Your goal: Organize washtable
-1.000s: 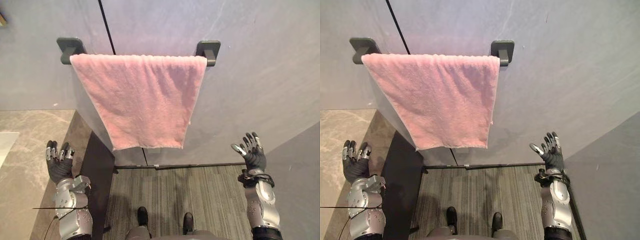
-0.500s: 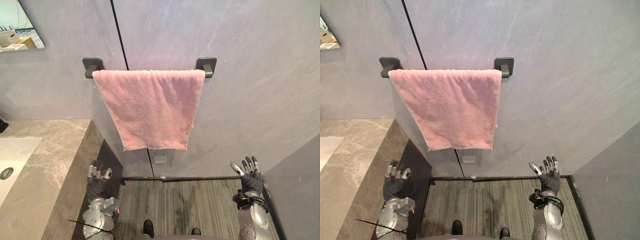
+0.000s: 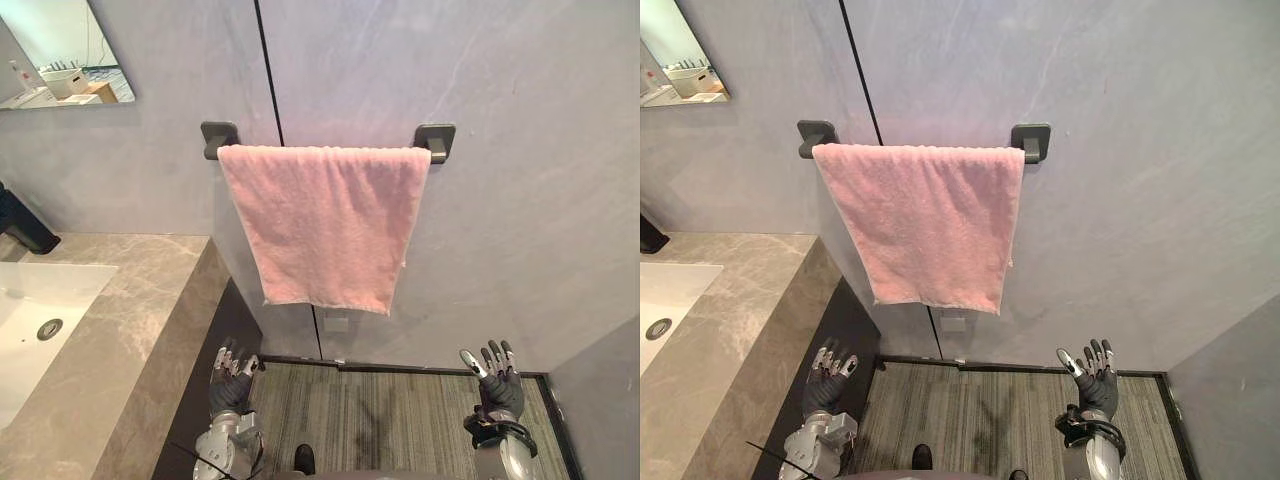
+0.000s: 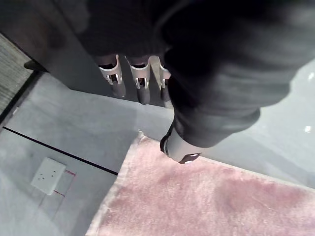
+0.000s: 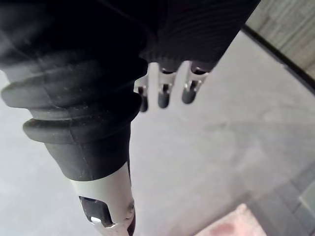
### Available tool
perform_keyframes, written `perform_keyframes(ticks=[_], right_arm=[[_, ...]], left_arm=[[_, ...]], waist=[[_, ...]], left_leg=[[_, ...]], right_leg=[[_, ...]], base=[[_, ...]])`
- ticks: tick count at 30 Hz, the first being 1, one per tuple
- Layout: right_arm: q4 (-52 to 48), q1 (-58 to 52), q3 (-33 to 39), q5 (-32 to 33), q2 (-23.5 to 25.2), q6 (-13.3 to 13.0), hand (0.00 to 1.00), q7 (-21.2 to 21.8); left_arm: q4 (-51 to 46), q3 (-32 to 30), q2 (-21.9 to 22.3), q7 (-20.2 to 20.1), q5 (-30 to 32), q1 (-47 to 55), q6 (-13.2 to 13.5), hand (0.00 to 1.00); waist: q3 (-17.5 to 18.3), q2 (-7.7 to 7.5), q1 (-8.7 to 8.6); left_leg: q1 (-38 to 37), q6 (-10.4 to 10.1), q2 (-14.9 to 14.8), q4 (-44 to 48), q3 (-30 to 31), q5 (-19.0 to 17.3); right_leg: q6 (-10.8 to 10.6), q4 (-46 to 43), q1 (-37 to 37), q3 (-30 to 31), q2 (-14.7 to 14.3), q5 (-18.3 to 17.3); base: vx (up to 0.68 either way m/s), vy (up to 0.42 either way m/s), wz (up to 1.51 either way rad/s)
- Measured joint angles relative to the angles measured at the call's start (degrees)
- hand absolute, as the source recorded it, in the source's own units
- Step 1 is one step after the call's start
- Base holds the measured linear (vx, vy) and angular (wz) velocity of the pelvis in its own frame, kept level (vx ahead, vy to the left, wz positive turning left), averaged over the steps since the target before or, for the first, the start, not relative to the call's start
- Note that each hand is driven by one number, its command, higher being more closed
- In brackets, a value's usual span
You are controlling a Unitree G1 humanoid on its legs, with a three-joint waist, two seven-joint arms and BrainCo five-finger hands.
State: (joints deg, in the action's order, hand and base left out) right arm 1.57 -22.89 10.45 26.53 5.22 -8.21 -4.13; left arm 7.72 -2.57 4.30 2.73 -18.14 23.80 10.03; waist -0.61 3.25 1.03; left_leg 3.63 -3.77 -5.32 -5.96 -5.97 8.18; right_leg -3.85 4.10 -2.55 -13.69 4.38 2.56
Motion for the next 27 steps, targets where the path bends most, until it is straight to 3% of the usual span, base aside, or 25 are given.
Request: perform_keyframes(ticks=[15,27], right_arm=[[10.9,3.1,-2.6,-0.1,-0.6,0.9,0.00,-0.7],[11.3,4.1,-2.6,-0.1,-1.2,0.9,0.00,-0.7]], left_arm=[[2.6,3.1,-2.0,0.0,-0.3,-0.5,-0.8,0.00],[3.7,3.1,-3.1,0.2,-0.3,-3.1,-0.8,0.00]], waist=[[0.2,-1.28,-0.12],[0.0,-2.34,-0.22]], left_leg=[[0.5,0.2,0.4,0.0,1.3,-0.7],[0.4,0.2,0.4,0.0,1.3,-0.7]], right_leg=[[0.0,-2.5,1.7,-0.3,0.4,-2.9],[0.2,-2.9,1.7,-0.3,0.4,-3.4]], base=[[0.04,-0.013,0.02],[0.04,-0.014,0.00]])
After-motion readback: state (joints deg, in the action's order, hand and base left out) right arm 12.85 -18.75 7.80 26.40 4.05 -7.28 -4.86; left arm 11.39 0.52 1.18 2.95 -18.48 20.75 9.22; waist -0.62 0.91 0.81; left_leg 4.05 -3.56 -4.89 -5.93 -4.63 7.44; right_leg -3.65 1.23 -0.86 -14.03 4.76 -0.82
